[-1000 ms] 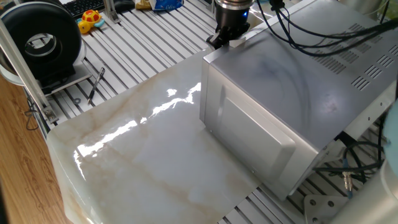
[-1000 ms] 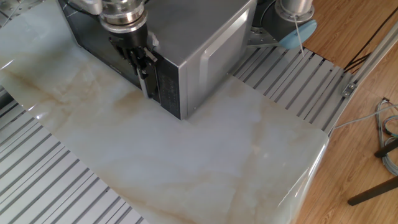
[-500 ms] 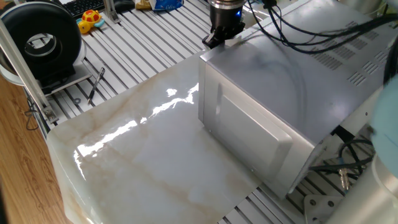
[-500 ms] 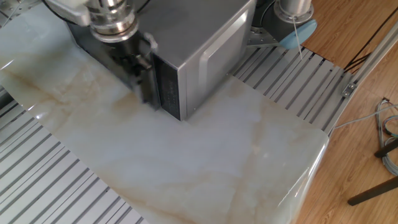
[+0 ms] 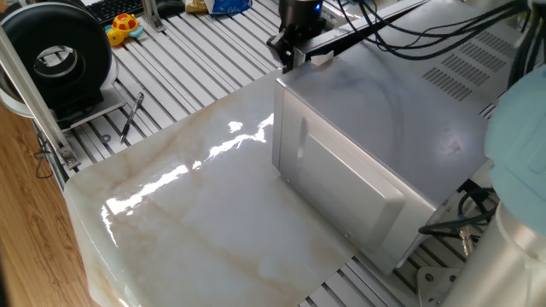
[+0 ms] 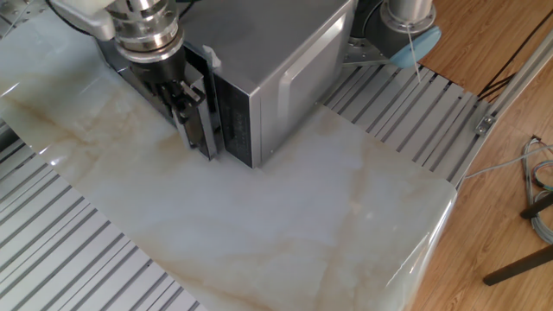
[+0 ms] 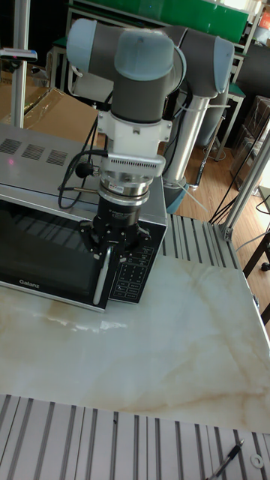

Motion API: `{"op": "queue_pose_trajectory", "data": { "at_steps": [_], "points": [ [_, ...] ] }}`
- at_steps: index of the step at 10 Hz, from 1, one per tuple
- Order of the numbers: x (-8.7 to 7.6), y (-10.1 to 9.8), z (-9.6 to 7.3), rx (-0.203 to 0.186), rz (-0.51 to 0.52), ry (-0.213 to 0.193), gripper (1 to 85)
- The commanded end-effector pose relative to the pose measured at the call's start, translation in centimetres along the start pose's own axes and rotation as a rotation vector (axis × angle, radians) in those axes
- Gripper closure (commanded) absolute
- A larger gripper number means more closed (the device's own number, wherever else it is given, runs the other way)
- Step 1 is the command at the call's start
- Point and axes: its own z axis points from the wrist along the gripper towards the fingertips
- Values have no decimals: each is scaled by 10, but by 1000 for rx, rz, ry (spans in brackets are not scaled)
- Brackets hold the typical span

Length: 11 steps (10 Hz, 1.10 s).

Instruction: Open the microwave door

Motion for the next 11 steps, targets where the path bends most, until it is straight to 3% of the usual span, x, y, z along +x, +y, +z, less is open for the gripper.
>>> {"op": "queue_pose_trajectory", "data": {
  "at_steps": [1, 5, 9, 10, 11],
  "points": [
    [-6, -9, 8, -6, -108, -52, 7],
    [-7, -5, -15, 47, -90, -9, 107],
    [2, 17, -61, 98, -80, 45, 187],
    [2, 24, -69, 112, -59, 43, 383],
    [3, 25, -72, 160, -17, 47, 843]
  ]
}}
